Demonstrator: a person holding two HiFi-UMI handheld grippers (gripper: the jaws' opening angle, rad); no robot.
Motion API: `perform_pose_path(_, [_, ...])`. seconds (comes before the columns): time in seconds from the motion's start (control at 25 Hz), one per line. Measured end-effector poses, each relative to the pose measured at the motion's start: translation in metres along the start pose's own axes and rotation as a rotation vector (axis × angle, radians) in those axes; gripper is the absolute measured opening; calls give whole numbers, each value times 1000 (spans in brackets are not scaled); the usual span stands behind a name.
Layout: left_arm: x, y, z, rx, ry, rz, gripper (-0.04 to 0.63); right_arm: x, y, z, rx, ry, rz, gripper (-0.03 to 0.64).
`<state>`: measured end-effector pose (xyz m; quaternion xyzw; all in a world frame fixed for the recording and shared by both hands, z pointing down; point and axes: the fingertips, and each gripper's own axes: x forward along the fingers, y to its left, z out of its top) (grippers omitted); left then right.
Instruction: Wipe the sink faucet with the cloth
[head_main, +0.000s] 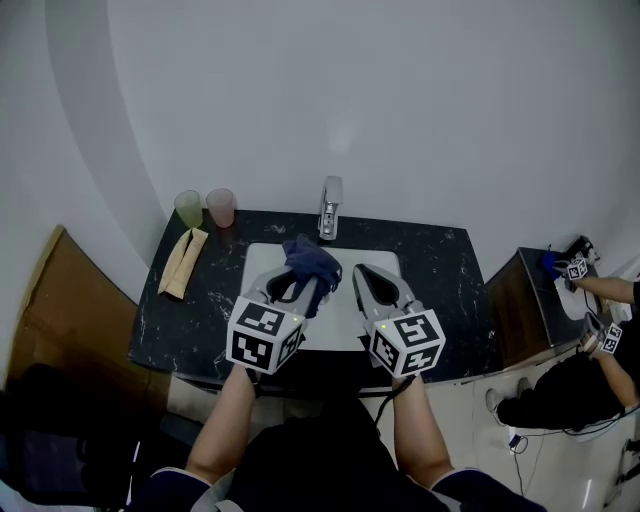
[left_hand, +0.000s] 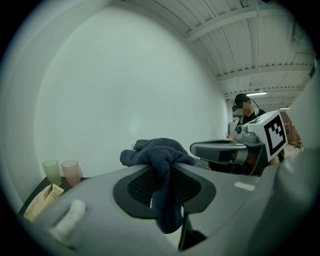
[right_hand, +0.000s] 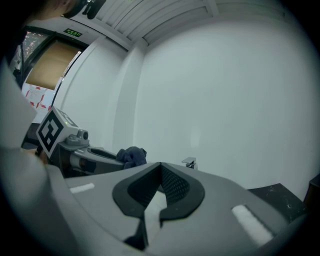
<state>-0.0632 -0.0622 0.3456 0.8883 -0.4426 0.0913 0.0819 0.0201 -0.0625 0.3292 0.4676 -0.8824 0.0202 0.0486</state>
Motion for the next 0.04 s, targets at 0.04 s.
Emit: perform_pose_path(0.04, [1, 1, 0, -1, 1, 0, 78, 1, 0, -1, 1, 1, 0, 5])
